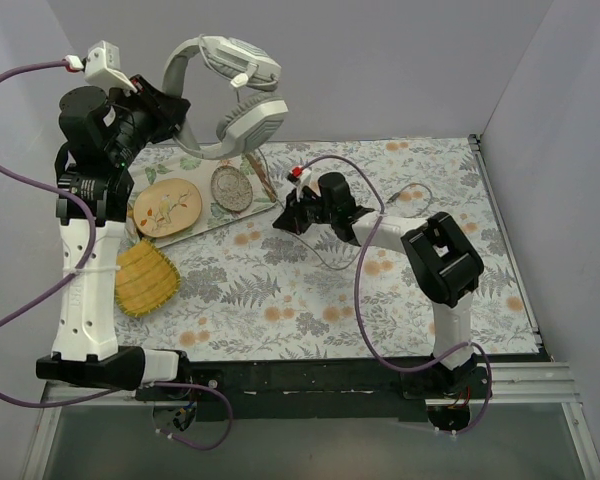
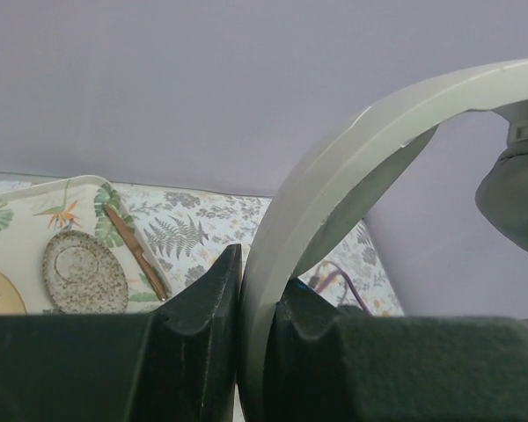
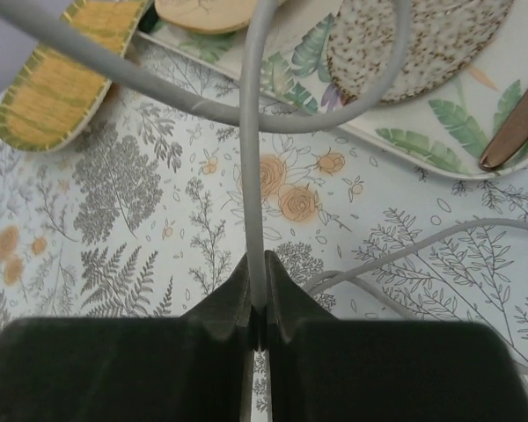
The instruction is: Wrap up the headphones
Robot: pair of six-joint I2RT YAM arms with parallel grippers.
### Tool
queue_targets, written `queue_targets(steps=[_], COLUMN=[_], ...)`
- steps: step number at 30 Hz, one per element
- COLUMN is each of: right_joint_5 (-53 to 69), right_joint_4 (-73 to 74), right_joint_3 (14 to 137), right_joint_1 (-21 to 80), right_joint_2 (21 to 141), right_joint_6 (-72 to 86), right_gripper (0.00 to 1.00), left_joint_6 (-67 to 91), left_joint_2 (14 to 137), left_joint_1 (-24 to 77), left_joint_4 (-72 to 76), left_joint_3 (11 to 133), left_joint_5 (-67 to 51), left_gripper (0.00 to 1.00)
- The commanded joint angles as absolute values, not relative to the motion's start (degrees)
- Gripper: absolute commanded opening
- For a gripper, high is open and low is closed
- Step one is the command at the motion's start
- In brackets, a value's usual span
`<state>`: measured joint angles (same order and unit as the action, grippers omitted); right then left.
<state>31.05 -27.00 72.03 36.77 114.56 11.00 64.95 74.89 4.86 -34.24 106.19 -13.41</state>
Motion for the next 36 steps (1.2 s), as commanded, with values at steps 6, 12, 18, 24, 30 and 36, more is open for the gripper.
queue_targets(steps=[6, 12, 18, 24, 30, 36], right_joint_5=[30.23, 31.63, 30.41, 23.31, 22.60, 9.88], right_joint_4=[-6.52, 4.82, 16.50, 21.69, 26.89, 27.77], right_joint_3=[68.21, 66.97, 70.92, 73.38, 79.97, 86.64], right_joint_1=[49.73, 58.00, 61.43, 61.61, 61.70, 61.09], right_joint_2=[103.55, 94.93, 91.32, 86.40, 83.24, 79.72], right_joint_6=[-7.88, -16.78, -20.74, -21.18, -21.45, -22.67], right_gripper=[0.01, 0.01, 0.01, 0.01, 0.01, 0.01], left_joint_6=[75.42, 66.21, 54.95, 42.03, 32.80, 21.72], left_joint_2=[79.10, 83.32, 85.25, 86.13, 88.15, 87.02], left_joint_1=[-5.97, -8.44, -8.52, -8.44, -8.35, -7.91], left_joint_4=[-23.57, -12.93, -0.98, 8.43, 14.23, 15.30], left_joint_3=[100.64, 96.33, 91.33, 85.35, 80.17, 73.75], left_joint_5=[3.15, 14.22, 21.61, 23.29, 25.05, 14.44], left_gripper=[0.00, 0.00, 0.00, 0.00, 0.00, 0.00])
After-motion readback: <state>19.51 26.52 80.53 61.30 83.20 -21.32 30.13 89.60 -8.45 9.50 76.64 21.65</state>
